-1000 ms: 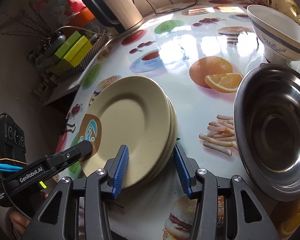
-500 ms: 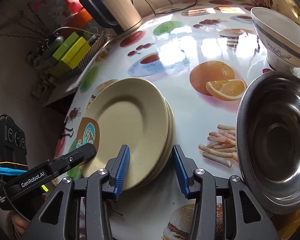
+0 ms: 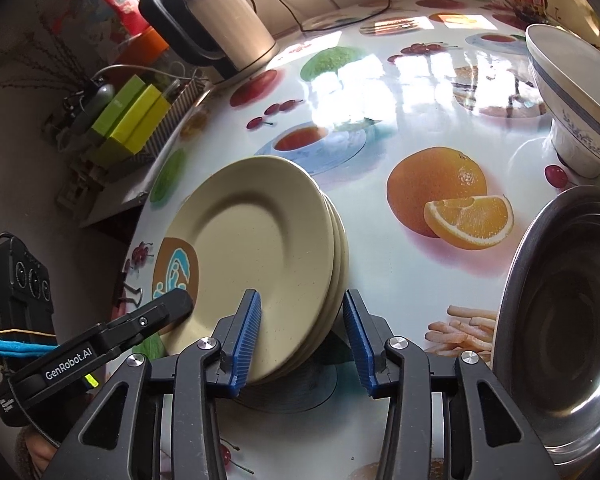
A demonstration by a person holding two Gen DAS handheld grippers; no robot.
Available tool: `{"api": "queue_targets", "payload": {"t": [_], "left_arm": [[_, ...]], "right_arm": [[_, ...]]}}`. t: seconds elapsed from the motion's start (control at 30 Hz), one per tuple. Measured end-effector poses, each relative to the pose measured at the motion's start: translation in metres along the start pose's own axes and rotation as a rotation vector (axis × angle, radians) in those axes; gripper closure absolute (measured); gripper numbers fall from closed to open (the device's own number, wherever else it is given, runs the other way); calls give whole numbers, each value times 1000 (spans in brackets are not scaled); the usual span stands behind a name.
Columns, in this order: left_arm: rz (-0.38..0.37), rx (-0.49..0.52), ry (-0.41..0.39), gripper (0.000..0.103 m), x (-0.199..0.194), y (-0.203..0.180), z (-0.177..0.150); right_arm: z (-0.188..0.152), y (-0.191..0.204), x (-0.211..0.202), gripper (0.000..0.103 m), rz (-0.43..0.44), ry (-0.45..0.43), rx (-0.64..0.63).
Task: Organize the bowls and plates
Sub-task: 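Lower the cream plate onto the stack and open the left tool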
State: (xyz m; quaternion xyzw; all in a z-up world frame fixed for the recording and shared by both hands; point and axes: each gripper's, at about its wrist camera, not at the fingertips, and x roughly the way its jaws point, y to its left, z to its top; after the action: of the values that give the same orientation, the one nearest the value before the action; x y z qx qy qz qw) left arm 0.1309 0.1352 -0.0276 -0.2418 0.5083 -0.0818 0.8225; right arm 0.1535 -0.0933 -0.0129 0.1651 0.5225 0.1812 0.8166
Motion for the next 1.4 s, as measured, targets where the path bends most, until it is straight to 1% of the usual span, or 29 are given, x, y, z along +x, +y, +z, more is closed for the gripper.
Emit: {"api": "queue_targets", "payload": {"t": [0.3, 0.6, 0.67, 0.77, 0.93, 1.07, 1.13, 1.2, 1.27, 1.33, 1.4], "left_arm": [[4, 18, 3, 64, 9, -1, 19], [-2, 24, 12, 64, 9, 0, 21], [7, 34, 11, 64, 8, -1, 23], [43, 67, -18, 64, -1, -4, 22], [75, 87, -66, 64, -17, -7, 21], [69, 112, -96, 64, -28, -20, 20], [49, 126, -101, 64, -33, -29, 19], [51, 165, -112, 64, -36, -42, 17], [42, 208, -117, 64, -36, -57, 16], [0, 237, -100, 64, -34, -72, 12], [-10, 260, -85, 64, -30, -86, 8]], "right_arm": [[18, 0, 8, 61, -22, -7, 5], [22, 1, 10, 61, -25, -4, -3], [22, 0, 10, 60, -17, 0, 7], [20, -2, 6, 60, -23, -5, 8], [16, -6, -12, 60, -13, -39, 10], [14, -10, -24, 60, 6, -58, 19], [12, -12, -32, 60, 25, -68, 31], [9, -13, -43, 60, 44, -85, 26], [5, -12, -58, 60, 37, -126, -4], [3, -17, -75, 60, 14, -162, -14], [-1, -26, -93, 60, -15, -206, -10]]}}
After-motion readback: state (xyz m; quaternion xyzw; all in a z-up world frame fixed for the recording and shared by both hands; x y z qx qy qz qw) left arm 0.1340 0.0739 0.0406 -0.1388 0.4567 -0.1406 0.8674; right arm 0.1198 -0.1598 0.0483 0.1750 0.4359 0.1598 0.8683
